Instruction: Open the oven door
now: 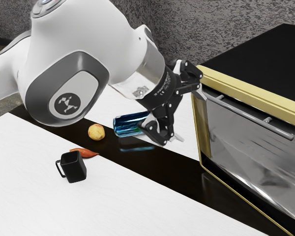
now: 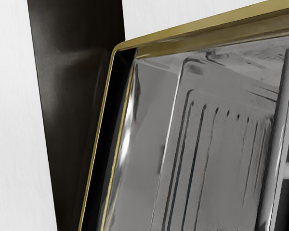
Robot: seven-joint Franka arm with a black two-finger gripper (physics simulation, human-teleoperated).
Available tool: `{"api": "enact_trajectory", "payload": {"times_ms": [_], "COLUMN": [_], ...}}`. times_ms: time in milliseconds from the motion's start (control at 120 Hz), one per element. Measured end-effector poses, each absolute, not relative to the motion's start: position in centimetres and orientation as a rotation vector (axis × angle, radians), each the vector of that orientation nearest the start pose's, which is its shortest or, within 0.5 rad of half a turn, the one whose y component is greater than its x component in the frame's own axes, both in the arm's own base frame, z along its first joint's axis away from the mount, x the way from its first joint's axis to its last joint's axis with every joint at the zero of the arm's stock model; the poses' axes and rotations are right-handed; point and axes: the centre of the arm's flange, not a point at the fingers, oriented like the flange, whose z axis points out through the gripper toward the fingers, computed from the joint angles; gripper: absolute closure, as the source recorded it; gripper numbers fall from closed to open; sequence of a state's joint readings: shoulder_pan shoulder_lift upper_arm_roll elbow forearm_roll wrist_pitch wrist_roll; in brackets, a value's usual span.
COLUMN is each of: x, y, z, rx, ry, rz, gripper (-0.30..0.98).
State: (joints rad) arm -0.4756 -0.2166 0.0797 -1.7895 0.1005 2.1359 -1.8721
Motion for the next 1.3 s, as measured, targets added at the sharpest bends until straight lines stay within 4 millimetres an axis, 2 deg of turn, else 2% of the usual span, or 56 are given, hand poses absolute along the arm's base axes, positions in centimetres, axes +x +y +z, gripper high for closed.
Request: {"api": "enact_trajectory", "payload": {"times_ms": [125,375,517,675,783,1067,1300], "x": [49.8,52.3,52.8,54.2,55.2,55.3,56.5], "y": [-19.2,-18.0,-18.2,-16.6,-16.6,-17.1,-15.9], "z": [69.7,69.4,69.0,68.2,67.6,67.6,67.7], "rx": [-2.672,-2.651,-2.692,-2.701,-2.725,-2.798,-2.810], "ry": [-2.359,-2.377,-2.302,-2.240,-2.184,-2.058,-2.012], "rz": [-0.580,-0.576,-0.590,-0.614,-0.622,-0.646,-0.678], "gripper": [0.00,0.00,0.00,0.00,0.00,0.00,0.00]}}
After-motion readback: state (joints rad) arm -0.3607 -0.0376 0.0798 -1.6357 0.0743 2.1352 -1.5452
